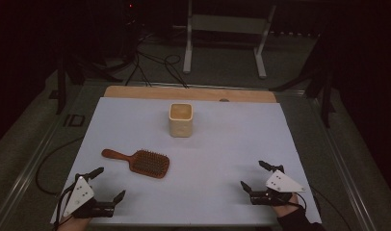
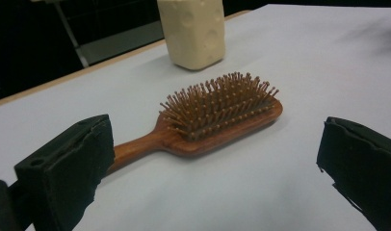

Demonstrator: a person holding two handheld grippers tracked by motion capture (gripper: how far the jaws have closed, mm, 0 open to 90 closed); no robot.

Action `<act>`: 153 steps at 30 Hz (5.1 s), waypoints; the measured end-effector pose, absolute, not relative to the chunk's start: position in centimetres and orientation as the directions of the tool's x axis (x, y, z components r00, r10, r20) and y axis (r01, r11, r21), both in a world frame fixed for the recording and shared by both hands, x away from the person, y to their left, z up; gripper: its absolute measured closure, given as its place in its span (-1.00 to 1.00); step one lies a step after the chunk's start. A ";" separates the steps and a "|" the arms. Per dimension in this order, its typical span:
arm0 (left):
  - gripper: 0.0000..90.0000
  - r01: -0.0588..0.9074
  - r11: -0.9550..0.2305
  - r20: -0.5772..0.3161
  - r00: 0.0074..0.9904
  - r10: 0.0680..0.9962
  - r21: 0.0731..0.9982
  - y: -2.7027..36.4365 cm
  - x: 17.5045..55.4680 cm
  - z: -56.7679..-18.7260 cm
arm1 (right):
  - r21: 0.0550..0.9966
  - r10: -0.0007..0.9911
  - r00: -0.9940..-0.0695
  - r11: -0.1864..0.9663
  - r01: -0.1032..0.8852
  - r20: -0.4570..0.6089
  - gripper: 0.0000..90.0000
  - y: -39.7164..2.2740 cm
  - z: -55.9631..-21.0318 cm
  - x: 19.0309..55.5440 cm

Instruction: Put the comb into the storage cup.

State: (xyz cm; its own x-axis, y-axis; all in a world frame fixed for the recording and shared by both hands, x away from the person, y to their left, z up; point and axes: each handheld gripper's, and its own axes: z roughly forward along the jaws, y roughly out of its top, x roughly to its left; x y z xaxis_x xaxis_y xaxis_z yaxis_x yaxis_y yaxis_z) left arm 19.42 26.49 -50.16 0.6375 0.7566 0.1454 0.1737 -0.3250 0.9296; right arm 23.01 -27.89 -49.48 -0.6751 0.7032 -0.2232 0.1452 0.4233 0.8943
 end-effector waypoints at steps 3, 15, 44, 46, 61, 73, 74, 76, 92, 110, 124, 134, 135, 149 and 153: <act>-1.00 0.184 -0.319 0.136 0.633 0.762 0.930 26.6 19.6 -50.3 | 0.896 0.700 -0.681 0.420 0.147 -0.216 -0.82 -27.9 -49.5 23.0; -1.00 0.192 -0.361 0.167 0.631 0.757 0.912 26.6 19.3 -50.2 | 0.907 0.703 -0.686 0.392 0.154 -0.188 -0.81 -28.1 -49.5 23.1; -1.00 0.141 -0.374 0.173 0.703 0.690 0.917 26.0 19.2 -43.8 | 0.930 0.733 -0.653 0.349 0.116 -0.193 -0.81 -28.2 -48.7 22.6; -1.00 0.142 -0.381 0.175 0.708 0.684 0.914 26.0 19.4 -43.3 | 0.931 0.731 -0.656 0.346 0.115 -0.190 -0.81 -28.2 -48.7 22.5; -1.00 0.184 -0.343 0.115 0.712 0.693 0.921 26.9 22.2 -41.1 | 0.932 0.727 -0.662 0.341 0.120 -0.181 -0.81 -28.1 -48.7 22.6; -1.00 0.258 -0.377 0.117 0.668 0.735 0.890 26.8 25.5 -39.9 | 0.933 0.728 -0.662 0.339 0.119 -0.180 -0.81 -28.1 -48.6 22.6; -1.00 0.262 -0.386 0.117 0.677 0.727 0.885 26.8 25.7 -39.9 | 0.933 0.727 -0.662 0.339 0.119 -0.180 -0.81 -28.1 -48.6 22.6; -1.00 0.276 -0.395 0.112 0.682 0.723 0.876 26.7 26.2 -39.8 | 0.932 0.726 -0.663 0.341 0.119 -0.181 -0.81 -28.0 -48.7 22.6; -1.00 0.353 -0.426 0.084 0.681 0.728 0.833 27.4 29.8 -41.0 | 0.935 0.725 -0.665 0.336 0.113 -0.180 -0.81 -28.0 -48.6 22.5; -0.76 0.430 -0.422 0.060 0.640 0.766 0.798 28.8 33.3 -43.7 | 0.937 0.727 -0.665 0.329 0.116 -0.173 -0.81 -28.0 -48.6 22.5; -0.40 0.505 -0.452 0.059 0.617 0.785 0.735 29.7 35.2 -46.4 | 0.936 0.725 -0.666 0.332 0.115 -0.175 -0.81 -28.1 -48.7 22.5; 0.01 0.573 -0.462 0.051 0.590 0.806 0.677 30.1 36.2 -47.8 | 0.936 0.720 -0.674 0.331 0.121 -0.167 -0.81 -28.0 -48.8 22.6; 0.01 0.580 -0.463 0.058 0.581 0.812 0.670 30.0 36.4 -47.9 | 0.936 0.719 -0.674 0.332 0.119 -0.169 -0.81 -28.0 -48.8 22.6; 0.70 0.592 -0.511 0.092 0.593 0.800 0.623 29.6 36.9 -48.2 | 0.938 0.721 -0.673 0.325 0.122 -0.162 -0.81 -28.2 -48.7 22.6; 0.93 0.592 -0.519 0.094 0.600 0.795 0.617 29.6 37.0 -48.2 | 0.937 0.723 -0.670 0.326 0.121 -0.166 -0.81 -28.2 -48.7 22.5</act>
State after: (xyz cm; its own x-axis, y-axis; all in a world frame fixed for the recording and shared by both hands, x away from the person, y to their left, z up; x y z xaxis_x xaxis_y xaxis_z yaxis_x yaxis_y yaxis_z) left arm 36.97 29.57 -48.21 0.5999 0.7946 0.0937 0.5916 -0.5194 0.6166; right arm 22.53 -28.16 -48.72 -0.6702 0.7234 -0.1657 0.1206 0.3265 0.9375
